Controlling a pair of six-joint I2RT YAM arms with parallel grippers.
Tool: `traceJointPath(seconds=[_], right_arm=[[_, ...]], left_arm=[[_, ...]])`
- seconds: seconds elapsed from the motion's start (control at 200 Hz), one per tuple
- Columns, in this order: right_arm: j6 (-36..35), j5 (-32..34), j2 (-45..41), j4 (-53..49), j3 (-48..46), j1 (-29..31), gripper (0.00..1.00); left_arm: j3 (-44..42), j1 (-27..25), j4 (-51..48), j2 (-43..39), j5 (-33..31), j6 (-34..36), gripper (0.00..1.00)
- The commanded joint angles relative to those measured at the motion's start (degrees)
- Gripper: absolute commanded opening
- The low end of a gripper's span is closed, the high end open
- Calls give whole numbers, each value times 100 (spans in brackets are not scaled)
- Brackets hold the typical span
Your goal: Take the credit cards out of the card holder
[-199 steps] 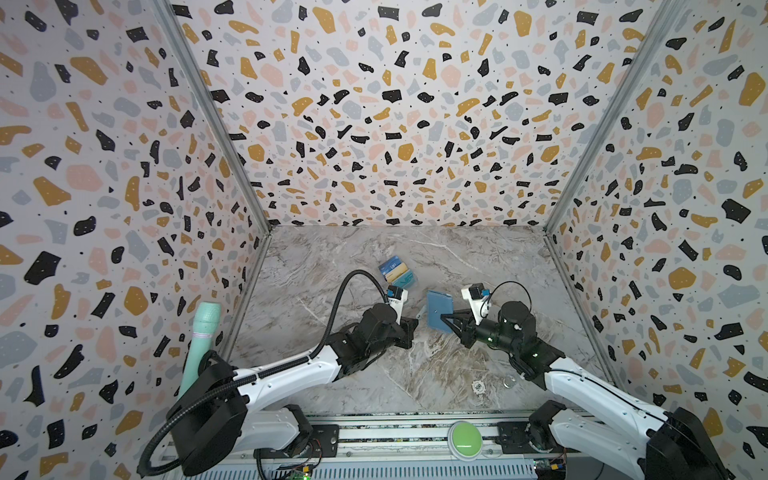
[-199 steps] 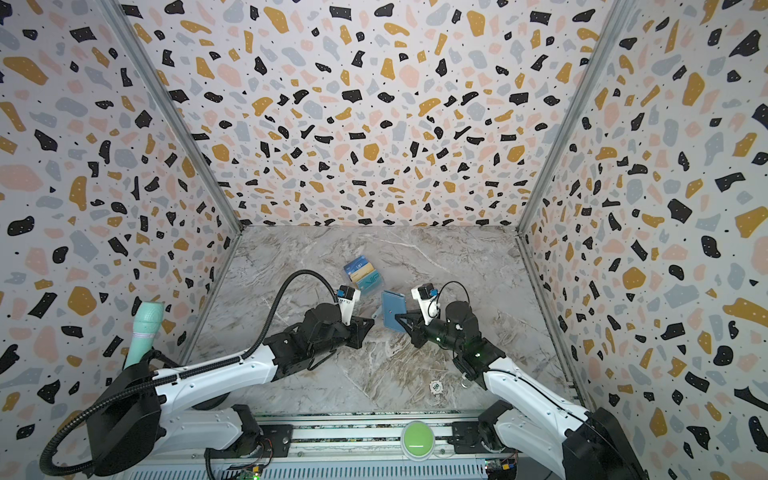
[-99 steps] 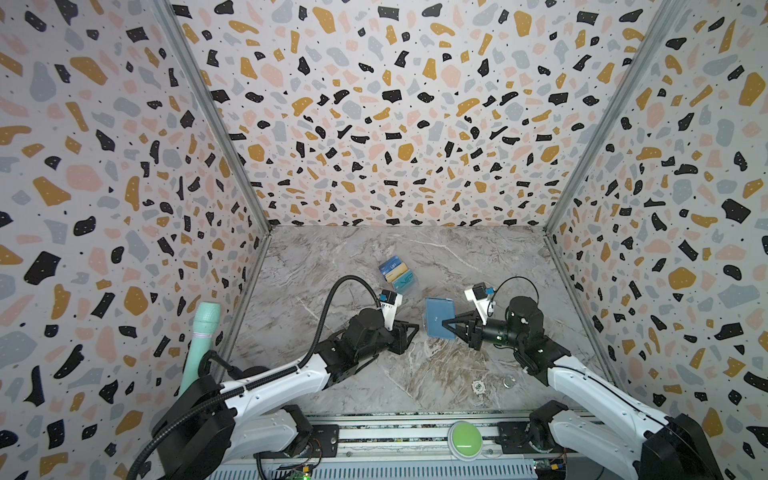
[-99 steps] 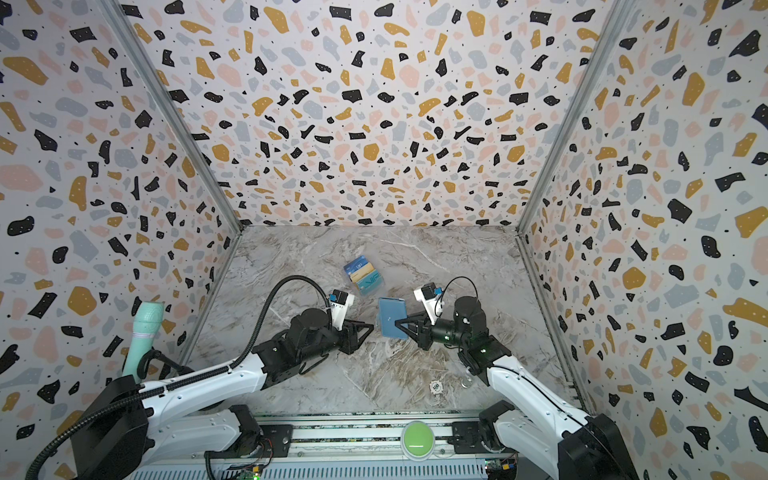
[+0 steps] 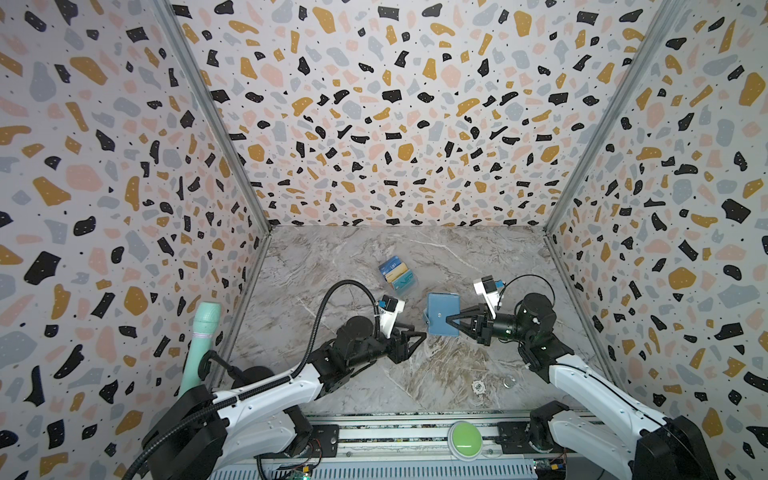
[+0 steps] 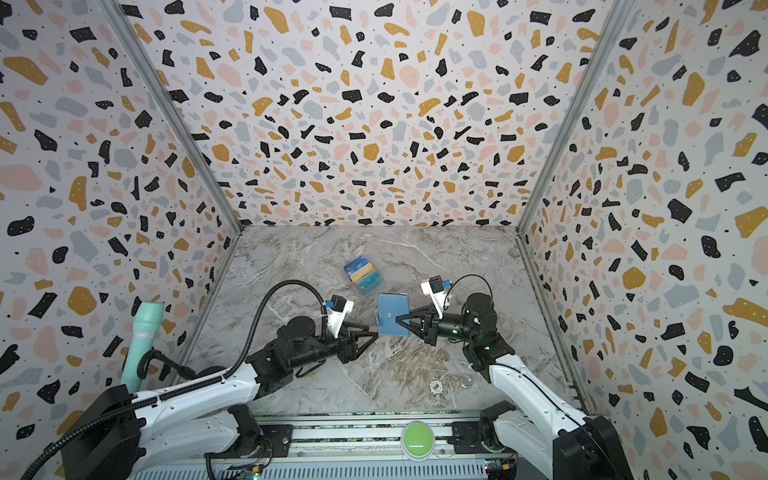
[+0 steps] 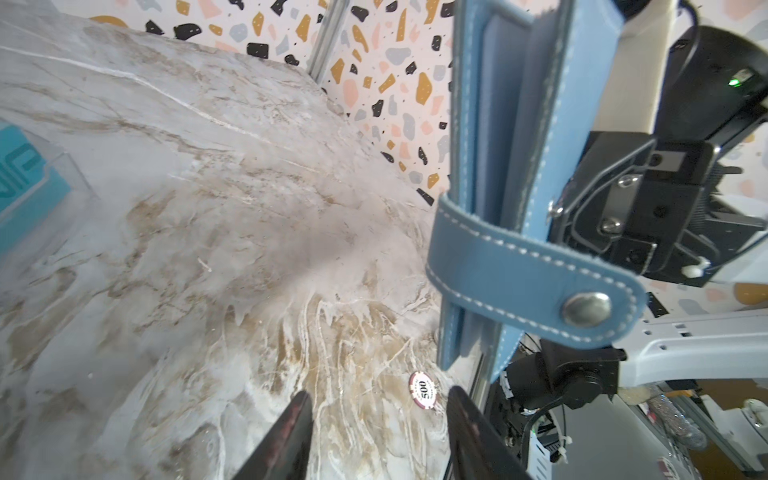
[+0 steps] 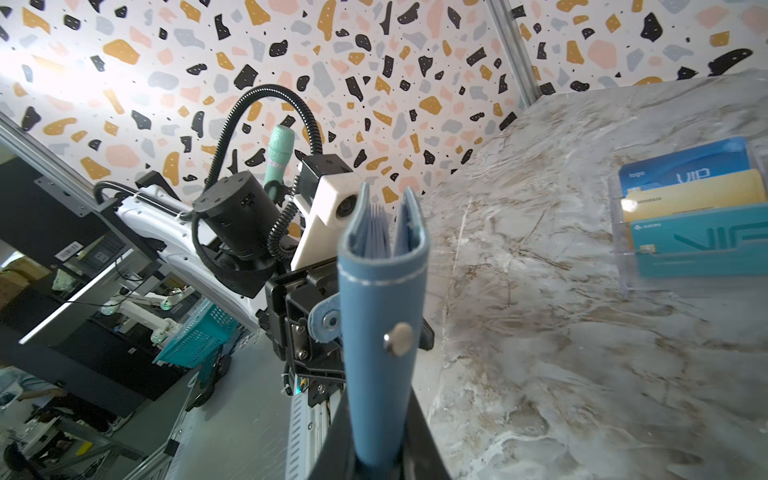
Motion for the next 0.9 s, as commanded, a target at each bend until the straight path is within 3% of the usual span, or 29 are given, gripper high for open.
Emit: traceJointPath(seconds=[0.0, 0.425, 0.731, 0.896], right_arm=[[160, -245, 45, 370, 87, -27, 0], [-275, 366, 216, -185, 134, -11, 0], [-442, 870, 145, -329, 107, -13, 0], [-503, 994, 162, -323, 115, 56, 0]], left_arm=[[-25, 22, 713, -109, 286, -26, 54], [155, 22, 728, -11, 104, 25, 66], [101, 23, 344, -416, -642, -5, 68], [75, -19, 370, -472, -733, -9, 72]])
